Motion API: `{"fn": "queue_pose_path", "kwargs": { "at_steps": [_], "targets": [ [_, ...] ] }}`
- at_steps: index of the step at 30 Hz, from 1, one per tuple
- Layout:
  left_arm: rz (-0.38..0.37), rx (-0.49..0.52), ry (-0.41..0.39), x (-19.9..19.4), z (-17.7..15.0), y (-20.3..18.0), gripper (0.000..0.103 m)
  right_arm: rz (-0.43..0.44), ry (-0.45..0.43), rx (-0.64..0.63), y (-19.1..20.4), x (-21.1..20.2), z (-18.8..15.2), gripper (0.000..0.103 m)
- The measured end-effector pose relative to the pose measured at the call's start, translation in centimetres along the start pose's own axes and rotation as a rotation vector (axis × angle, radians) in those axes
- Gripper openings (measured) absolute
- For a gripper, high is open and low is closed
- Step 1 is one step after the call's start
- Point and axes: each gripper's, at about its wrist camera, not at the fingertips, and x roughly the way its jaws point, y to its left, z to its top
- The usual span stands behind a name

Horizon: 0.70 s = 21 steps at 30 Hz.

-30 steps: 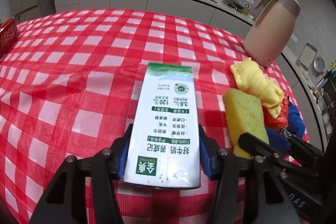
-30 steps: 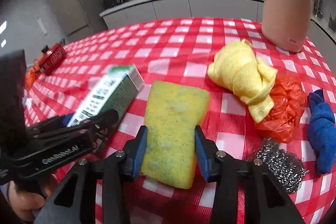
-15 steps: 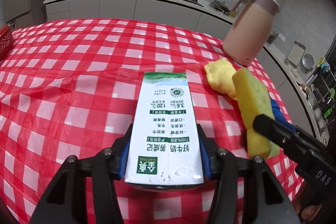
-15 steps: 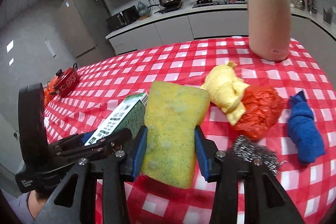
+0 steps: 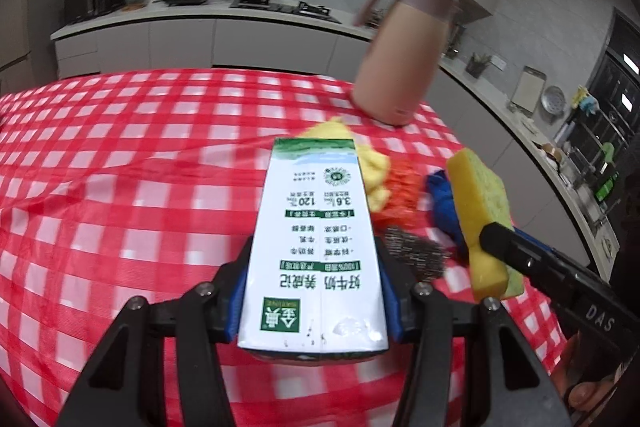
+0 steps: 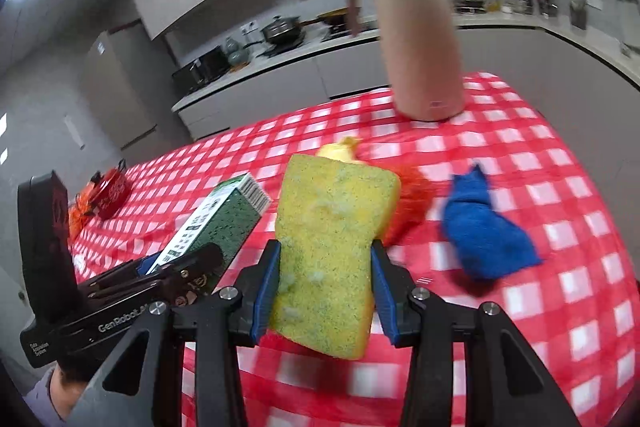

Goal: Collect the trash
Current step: 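Carry the milk carton and sponge over the black bucket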

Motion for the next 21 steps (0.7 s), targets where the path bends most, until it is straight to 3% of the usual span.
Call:
{"fn": "queue_pose_path", "kwargs": {
  "at_steps": [5,10,14,21],
  "targets": [
    [-0.018,0.040,-0.005,0.5,-0.8,-5.7,0.054,-0.023,-0.043,0.055,-5.3,-3.6,-0.6,0.046],
    [-0.031,0.071,-0.007,1.4,-1.6,-13.0,0.054,-0.034,-0.076,0.096,-13.2,-7.9,-1.4,0.046],
    [-0.082,0.103,0.017,3.5,-2.4,-20.2,0.054,-0.061,-0.087,0.140,-20.2,-11.5,-2.0,0.046],
    [-0.227,0.168,0.100,8.9,-5.0,-33.5,0.054,-0.188,-0.091,0.198,-34.1,-18.1,-4.4,0.046]
  ]
}}
